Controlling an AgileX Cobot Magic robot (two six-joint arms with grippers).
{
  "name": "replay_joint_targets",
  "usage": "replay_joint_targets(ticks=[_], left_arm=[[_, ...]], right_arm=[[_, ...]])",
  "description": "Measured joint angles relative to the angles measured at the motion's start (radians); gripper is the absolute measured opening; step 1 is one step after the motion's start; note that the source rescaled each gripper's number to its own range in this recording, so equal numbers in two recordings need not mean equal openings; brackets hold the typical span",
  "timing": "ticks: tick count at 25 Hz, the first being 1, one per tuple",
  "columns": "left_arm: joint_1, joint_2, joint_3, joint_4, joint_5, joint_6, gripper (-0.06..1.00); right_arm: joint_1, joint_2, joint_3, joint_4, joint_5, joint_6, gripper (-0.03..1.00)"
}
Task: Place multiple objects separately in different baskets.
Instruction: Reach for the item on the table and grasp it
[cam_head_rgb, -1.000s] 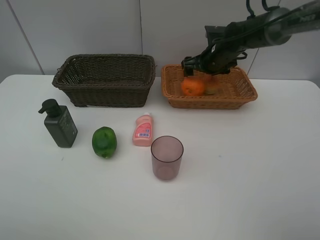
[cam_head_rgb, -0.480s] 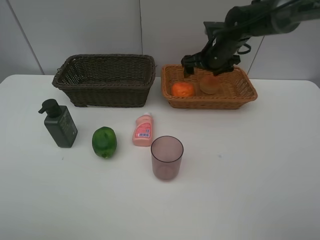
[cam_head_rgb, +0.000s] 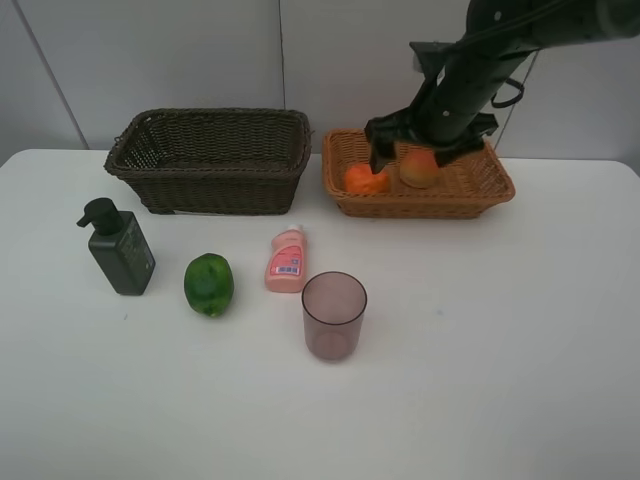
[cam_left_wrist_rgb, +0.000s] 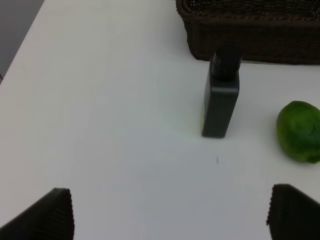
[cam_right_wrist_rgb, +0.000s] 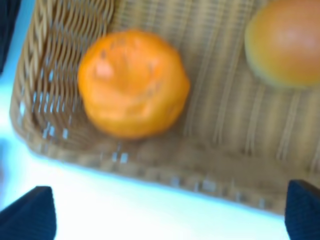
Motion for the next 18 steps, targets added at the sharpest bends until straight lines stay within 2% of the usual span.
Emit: replay_joint_targets(ticks=[8,13,18], left_arm=[[0.0,0.0,0.0,0.0,0.0,0.0,1.0],[0.0,0.0,0.0,0.0,0.0,0.0,1.0],[0.0,0.0,0.0,0.0,0.0,0.0,1.0]], right_arm=[[-0.038,-0.178,0.182,0.045,0.096,-0.003,0.97],[-0.153,-0.319,0.292,0.049,0.197,-0.004,0.97],[-0.305,-0.543,0.408,0.05,0.252,-0.004,0.97]])
